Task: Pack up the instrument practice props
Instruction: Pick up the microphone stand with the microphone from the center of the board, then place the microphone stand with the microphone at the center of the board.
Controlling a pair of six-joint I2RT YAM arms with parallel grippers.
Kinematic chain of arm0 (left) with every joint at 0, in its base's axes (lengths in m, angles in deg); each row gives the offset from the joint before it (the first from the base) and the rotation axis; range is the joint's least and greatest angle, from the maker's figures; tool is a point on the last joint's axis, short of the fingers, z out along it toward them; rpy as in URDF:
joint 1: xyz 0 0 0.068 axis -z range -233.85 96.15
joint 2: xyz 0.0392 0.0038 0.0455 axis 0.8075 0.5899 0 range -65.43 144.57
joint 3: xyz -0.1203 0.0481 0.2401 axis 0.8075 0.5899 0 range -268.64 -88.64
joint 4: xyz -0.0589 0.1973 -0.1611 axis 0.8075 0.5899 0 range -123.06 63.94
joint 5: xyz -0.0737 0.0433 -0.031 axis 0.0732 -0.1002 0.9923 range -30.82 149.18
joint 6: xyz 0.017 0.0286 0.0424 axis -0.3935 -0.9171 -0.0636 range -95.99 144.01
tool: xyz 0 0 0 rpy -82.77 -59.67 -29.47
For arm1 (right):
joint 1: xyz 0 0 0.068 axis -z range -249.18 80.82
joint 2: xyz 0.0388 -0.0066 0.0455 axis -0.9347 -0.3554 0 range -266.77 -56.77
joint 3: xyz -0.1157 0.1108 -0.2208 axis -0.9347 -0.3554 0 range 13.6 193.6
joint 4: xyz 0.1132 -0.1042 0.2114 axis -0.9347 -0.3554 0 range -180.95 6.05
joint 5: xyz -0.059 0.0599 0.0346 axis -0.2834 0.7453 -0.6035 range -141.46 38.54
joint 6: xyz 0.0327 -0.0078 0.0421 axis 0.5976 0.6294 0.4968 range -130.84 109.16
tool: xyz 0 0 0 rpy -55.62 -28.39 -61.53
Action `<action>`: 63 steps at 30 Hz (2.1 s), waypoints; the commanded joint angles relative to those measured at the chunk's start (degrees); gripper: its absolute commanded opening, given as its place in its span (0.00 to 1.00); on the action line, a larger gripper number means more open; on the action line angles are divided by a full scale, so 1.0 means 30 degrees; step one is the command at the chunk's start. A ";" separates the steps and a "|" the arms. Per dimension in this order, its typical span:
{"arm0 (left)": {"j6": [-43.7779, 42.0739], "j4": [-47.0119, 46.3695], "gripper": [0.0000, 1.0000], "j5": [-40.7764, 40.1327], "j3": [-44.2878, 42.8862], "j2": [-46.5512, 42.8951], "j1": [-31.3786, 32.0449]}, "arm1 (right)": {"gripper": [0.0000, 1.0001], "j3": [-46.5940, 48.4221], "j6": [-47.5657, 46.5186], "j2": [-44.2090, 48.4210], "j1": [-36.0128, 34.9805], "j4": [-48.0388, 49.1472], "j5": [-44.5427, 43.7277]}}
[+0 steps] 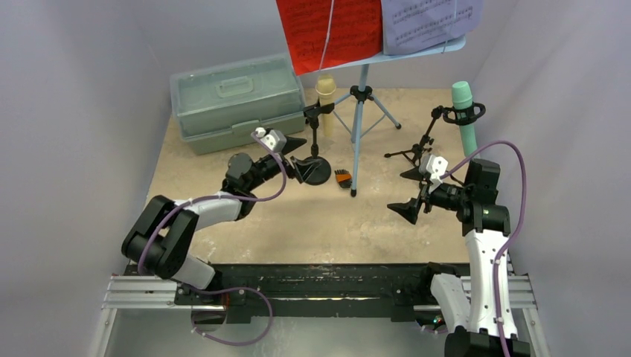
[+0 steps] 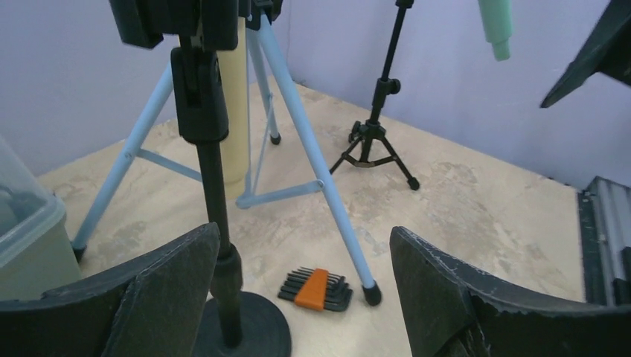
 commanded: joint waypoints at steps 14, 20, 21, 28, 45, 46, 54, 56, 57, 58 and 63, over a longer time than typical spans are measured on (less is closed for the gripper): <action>-0.2515 -0.0442 0.37 -0.1704 -0.5240 0.5084 0.0400 | 0.99 -0.0352 -0.0164 0.0157 -0.0111 -0.0125 0.0384; -0.2962 -0.0096 0.02 -0.1394 -0.5412 0.5152 0.0541 | 0.99 -0.0354 -0.0090 0.0100 -0.0102 -0.0096 0.0245; -0.3088 -0.0088 0.00 -0.1395 -0.5246 0.4976 0.0570 | 0.99 -0.0354 -0.0076 0.0098 -0.0102 -0.0095 0.0232; -0.2867 0.0750 0.00 -0.1658 -0.3170 0.1306 0.0861 | 0.99 -0.0378 -0.0049 0.0020 -0.0102 -0.0113 0.0186; -0.2206 0.5020 0.00 -0.3958 0.1903 -0.8240 0.4464 | 0.99 -0.0362 -0.0090 -0.0340 -0.0192 -0.0245 0.0290; -0.2345 0.4964 0.00 -0.4187 0.2030 -0.8296 0.4836 | 0.99 -0.0384 -0.0077 -0.0345 -0.0190 -0.0242 0.0274; -0.4047 0.5043 0.00 -0.6167 0.2359 -0.7918 0.7821 | 0.99 -0.0419 -0.0090 -0.0459 -0.0197 -0.0213 0.0201; -0.4354 0.4932 0.00 -0.6654 0.2479 -0.7795 0.8229 | 0.99 -0.0452 -0.0119 -0.0484 -0.0219 -0.0185 0.0200; -0.4441 0.4876 0.00 -0.6780 0.2552 -0.7710 0.8364 | 0.99 -0.0447 -0.0107 -0.0492 -0.0245 -0.0169 0.0175; -0.4506 0.4807 0.00 -0.6902 0.2610 -0.7611 0.8524 | 0.99 -0.0450 -0.0105 -0.0492 -0.0263 -0.0181 0.0149; -0.4852 0.4651 0.00 -0.7319 0.2780 -0.7235 0.9107 | 0.99 -0.0419 -0.0105 -0.0569 -0.0334 -0.0174 0.0087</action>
